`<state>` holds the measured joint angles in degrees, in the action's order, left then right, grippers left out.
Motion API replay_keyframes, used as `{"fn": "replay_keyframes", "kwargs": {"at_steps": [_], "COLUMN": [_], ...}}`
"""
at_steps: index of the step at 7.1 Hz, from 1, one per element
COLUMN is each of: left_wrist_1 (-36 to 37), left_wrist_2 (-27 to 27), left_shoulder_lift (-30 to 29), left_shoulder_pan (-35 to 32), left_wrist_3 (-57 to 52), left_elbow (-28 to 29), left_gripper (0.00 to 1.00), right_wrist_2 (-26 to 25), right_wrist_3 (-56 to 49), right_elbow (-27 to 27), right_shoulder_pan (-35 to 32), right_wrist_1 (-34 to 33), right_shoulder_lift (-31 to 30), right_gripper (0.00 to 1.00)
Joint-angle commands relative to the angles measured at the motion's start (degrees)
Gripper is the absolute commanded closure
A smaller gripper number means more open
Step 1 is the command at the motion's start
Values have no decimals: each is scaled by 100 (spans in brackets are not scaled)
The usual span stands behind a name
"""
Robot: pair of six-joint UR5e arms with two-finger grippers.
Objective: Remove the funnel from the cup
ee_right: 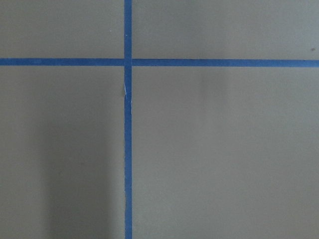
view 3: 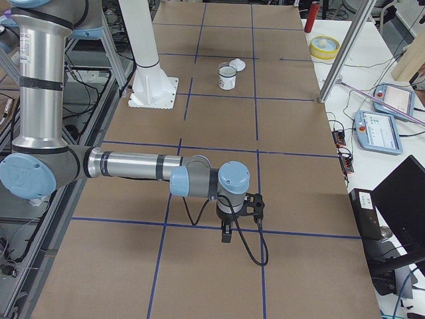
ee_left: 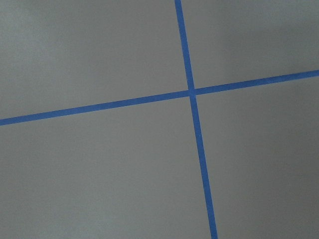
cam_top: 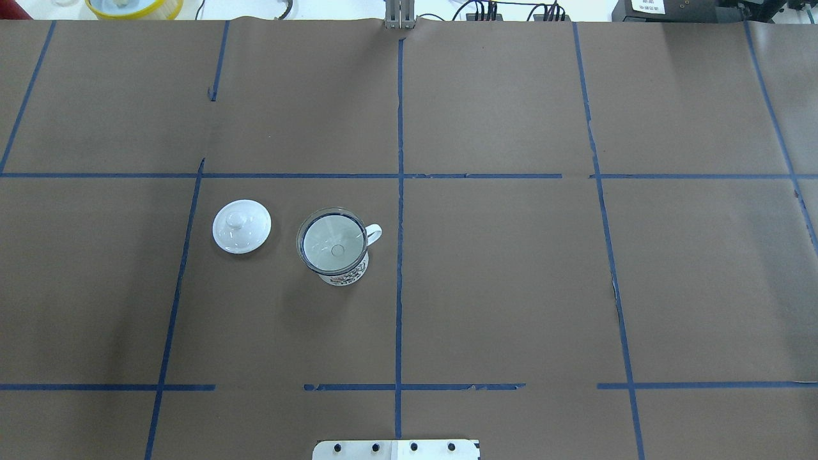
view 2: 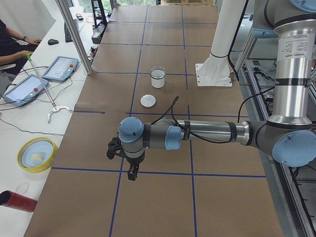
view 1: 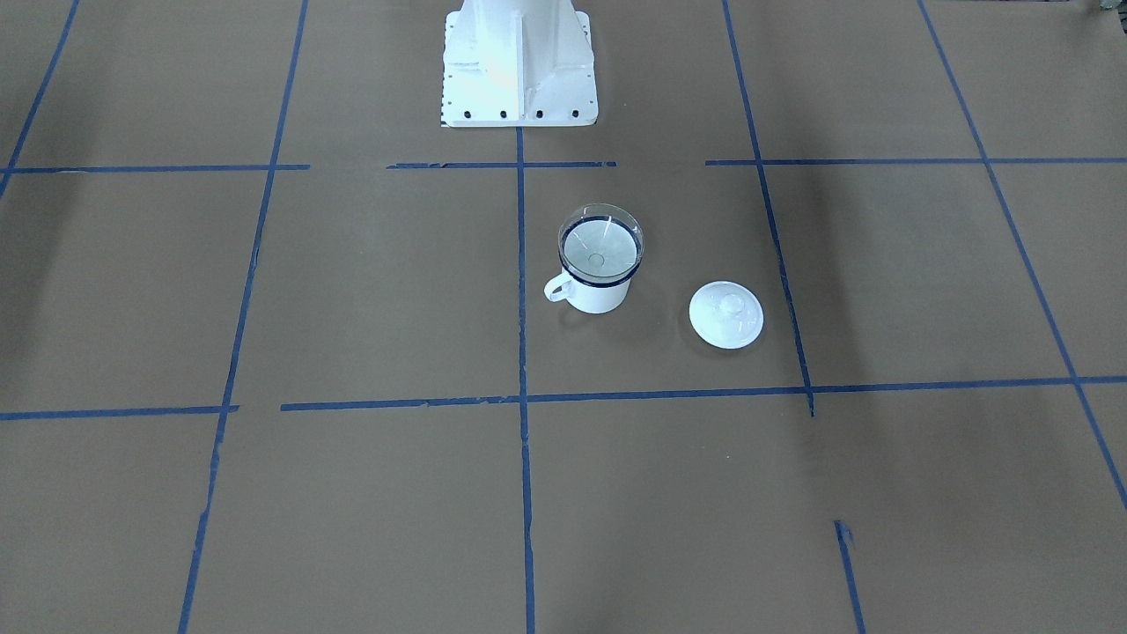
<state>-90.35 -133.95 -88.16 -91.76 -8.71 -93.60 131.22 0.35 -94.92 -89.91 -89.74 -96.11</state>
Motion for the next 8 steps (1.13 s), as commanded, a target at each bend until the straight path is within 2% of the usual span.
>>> {"fn": "replay_keyframes", "kwargs": {"at_steps": [1, 3, 5, 7, 8], "left_wrist_1": [-9, 0, 52, 315, 377], "left_wrist_2": [0, 9, 62, 70, 70], "left_shoulder_lift": [18, -87, -428, -719, -851], "left_shoulder_pan": [0, 0, 17, 113, 393], "left_wrist_3": [-16, 36, 62, 1014, 1351], "left_elbow": [-1, -1, -149, -770, -1157], "left_gripper": [0, 0, 0, 0, 0], "right_wrist_2": [0, 0, 0, 0, 0], "right_wrist_3": [0, 0, 0, 0, 0], "right_elbow": [0, 0, 0, 0, 0], "right_shoulder_pan": [0, 0, 0, 0, 0], "right_wrist_1": [0, 0, 0, 0, 0], "right_shoulder_lift": [-4, 5, -4, -4, -4], "right_gripper": [0, 0, 0, 0, 0]}}
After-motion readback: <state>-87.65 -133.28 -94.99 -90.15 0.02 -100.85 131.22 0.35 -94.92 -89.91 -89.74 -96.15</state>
